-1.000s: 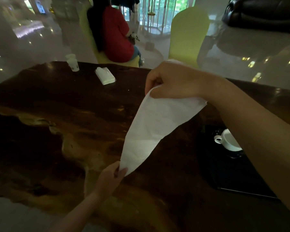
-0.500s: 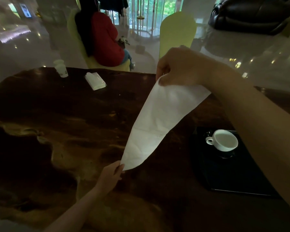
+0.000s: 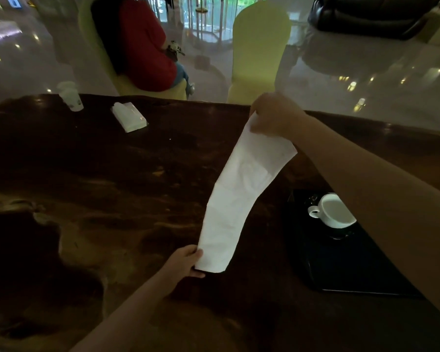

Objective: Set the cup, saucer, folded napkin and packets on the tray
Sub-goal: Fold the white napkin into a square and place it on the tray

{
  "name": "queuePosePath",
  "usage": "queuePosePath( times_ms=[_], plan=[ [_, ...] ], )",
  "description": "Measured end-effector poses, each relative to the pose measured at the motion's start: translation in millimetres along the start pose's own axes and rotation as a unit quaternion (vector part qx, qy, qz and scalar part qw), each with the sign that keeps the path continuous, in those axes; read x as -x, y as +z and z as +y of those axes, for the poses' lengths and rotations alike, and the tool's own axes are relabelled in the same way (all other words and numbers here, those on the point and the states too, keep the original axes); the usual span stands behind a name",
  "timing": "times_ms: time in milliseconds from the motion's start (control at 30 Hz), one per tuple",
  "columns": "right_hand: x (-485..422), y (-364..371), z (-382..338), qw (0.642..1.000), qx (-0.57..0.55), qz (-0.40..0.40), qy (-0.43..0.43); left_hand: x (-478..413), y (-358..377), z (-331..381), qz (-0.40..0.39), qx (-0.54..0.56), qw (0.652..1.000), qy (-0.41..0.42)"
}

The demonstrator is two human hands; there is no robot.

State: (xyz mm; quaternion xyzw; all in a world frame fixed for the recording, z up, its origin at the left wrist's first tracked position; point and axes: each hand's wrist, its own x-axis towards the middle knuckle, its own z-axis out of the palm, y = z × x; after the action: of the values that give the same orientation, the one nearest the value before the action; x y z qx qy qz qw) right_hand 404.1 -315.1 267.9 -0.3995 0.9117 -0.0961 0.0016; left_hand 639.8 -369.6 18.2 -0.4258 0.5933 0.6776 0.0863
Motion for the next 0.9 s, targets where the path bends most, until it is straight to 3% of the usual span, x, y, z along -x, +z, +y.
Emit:
queuePosePath(
  times_ms=[233,467,633,800,900],
  plan=[
    [-18.3,50.8,71.2,0.968,-0.111,-0.127,0.185,-20.0,-79.5,23.5,0.028,-0.031,0.998,-0.046],
    [-2.3,162.3,121.5,0.882,-0.27,-0.174,0.345,-79.2,-130.6,50.3,0.151,-0.065,0.985,-0.043],
    [12.8,229.1,134.8,0.882,-0.255,-0.143,0.368,-114.5,-130.4,53.8,0.227,-0.056,0.972,-0.037],
    [15.1,229.6,107.1,0.929,-0.134,-0.09,0.332,-126.1,-130.5,46.6,0.255,-0.16,0.953,0.031],
    [7.8,214.3,54.4,0.917,-0.247,-0.131,0.285,-127.2,-130.9,38.5,0.26,-0.183,0.947,0.043]
  ],
)
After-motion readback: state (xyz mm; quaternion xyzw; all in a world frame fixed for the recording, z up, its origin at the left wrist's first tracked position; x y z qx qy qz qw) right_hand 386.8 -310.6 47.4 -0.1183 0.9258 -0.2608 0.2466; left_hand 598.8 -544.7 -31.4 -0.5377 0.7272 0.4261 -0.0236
